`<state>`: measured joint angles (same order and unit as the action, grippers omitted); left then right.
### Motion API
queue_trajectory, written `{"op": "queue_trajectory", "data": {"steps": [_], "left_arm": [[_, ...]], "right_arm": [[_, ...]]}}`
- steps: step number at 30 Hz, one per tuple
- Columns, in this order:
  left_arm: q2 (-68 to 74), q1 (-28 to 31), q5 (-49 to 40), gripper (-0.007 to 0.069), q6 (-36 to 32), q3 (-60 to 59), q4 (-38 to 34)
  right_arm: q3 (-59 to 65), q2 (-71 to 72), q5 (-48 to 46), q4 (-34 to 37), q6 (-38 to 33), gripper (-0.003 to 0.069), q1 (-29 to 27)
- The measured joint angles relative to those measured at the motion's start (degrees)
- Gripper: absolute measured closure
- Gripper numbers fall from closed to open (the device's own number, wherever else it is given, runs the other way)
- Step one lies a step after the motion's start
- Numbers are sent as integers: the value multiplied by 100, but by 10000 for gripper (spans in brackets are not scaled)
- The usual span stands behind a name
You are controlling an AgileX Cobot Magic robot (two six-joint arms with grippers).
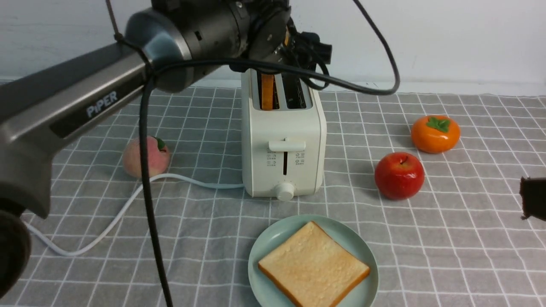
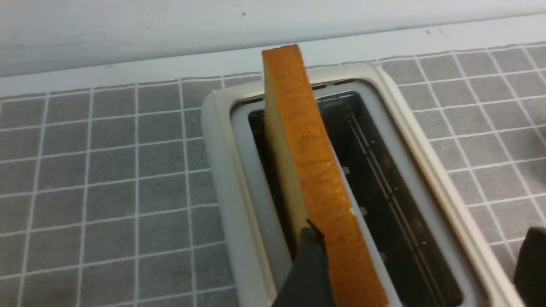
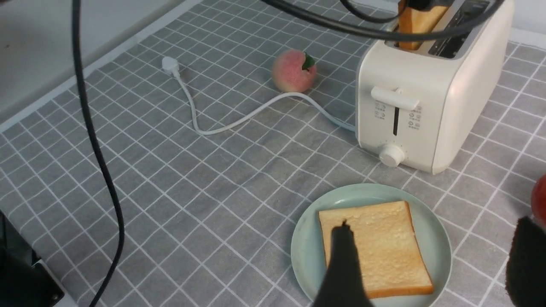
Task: Take toasted bread from bread machine on grey coffee table place on plate.
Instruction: 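Reach for a toast slice standing in the toaster with the left gripper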
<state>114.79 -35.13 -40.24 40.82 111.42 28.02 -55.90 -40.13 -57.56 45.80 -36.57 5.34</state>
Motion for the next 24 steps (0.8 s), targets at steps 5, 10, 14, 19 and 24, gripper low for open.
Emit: {"op": "queue_trajectory", "data": {"steps": [5,10,14,19,24], "left_arm": [[72,0,16,40,247,0,285],[141,0,43,40,436,5,425],[284,0,48,68,457,5,493],[311,0,41,201,459,5,573],[268,0,-166,454,459,5,729]], "right_arm": [[0,0,0,0,0,174,11],[0,0,0,0,0,174,11],[0,0,0,0,0,174,11],[0,0,0,0,0,174,11],[0,0,0,0,0,174,11]]}}
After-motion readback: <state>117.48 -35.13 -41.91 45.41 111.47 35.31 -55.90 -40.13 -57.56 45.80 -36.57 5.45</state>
